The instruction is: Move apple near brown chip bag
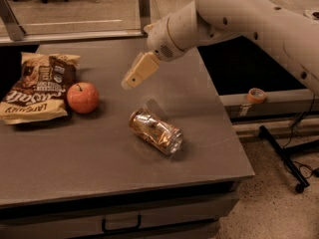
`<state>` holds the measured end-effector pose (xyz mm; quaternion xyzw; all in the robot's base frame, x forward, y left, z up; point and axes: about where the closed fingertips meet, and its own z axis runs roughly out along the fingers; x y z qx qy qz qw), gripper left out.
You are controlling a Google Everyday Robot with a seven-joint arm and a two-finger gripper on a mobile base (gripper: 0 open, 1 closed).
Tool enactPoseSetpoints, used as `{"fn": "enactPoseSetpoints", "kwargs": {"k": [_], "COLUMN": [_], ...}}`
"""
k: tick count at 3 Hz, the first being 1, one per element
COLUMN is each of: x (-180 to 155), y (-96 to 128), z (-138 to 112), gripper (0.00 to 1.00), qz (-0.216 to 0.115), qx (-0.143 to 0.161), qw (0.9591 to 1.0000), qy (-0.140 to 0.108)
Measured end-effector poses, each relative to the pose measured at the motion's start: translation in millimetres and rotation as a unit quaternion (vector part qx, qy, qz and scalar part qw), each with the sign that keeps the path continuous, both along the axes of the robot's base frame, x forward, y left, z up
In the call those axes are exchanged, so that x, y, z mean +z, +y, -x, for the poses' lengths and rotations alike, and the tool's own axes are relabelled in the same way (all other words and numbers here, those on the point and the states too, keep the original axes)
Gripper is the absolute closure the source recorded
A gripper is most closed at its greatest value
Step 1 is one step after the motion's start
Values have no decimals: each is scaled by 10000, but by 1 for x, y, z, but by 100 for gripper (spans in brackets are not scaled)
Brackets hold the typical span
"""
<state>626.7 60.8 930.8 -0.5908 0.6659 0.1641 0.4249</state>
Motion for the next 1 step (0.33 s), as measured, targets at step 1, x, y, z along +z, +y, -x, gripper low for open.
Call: {"fn": "enactPoseSetpoints", "kwargs": {"k": [1], "x": [3], "y": [-5], "z": [-4], "gripper": [0], "qz": [-55], "qx": [-131], "qw": [9999], "qy": [7]}}
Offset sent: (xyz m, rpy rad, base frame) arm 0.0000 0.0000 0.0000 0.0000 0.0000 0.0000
